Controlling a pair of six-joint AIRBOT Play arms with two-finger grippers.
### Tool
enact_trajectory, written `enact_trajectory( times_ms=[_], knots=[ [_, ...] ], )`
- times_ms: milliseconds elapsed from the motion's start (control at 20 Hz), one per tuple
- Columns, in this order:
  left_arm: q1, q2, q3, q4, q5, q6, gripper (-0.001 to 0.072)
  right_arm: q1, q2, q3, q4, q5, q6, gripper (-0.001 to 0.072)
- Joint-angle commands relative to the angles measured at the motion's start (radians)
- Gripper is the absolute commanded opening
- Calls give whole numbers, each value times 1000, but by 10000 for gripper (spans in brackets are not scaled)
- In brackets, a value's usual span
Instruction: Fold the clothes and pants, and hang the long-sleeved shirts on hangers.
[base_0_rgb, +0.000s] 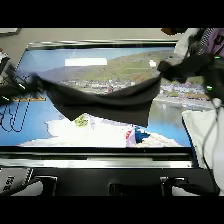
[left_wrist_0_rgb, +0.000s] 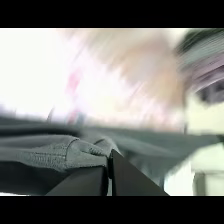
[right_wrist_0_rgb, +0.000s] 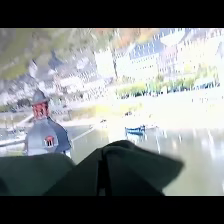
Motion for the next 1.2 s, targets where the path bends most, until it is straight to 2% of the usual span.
enact_trajectory(
  times_ms=[0,150,250,350,450,550,750,900,1000,1150],
  knots=[
    [106,69,392,-2,-83,-20,11,-1,232,1,-33,51,-103,33],
    [173,183,576,129,-84,-167,11,-1,450,1,-32,27,-124,33],
    [198,281,608,285,-84,-298,11,-1,575,1,-32,15,-124,33],
    [202,376,608,464,-103,-391,11,-1,687,1,-28,8,-117,33],
    [202,441,608,602,-132,-465,11,-1,756,1,-28,1,-53,33],
    [202,467,608,664,-135,-504,11,-1,783,1,-25,-14,27,33],
    [190,418,595,657,-136,-492,11,-1,728,1,-16,-92,143,33],
    [104,284,578,644,-133,-415,11,-1,579,0,-13,-219,247,33],
    [3,123,578,644,-132,-347,12,1,422,0,9,-322,251,33],
    [-122,-146,579,651,-85,-315,12,1,164,0,32,-386,224,34]
  ],
)
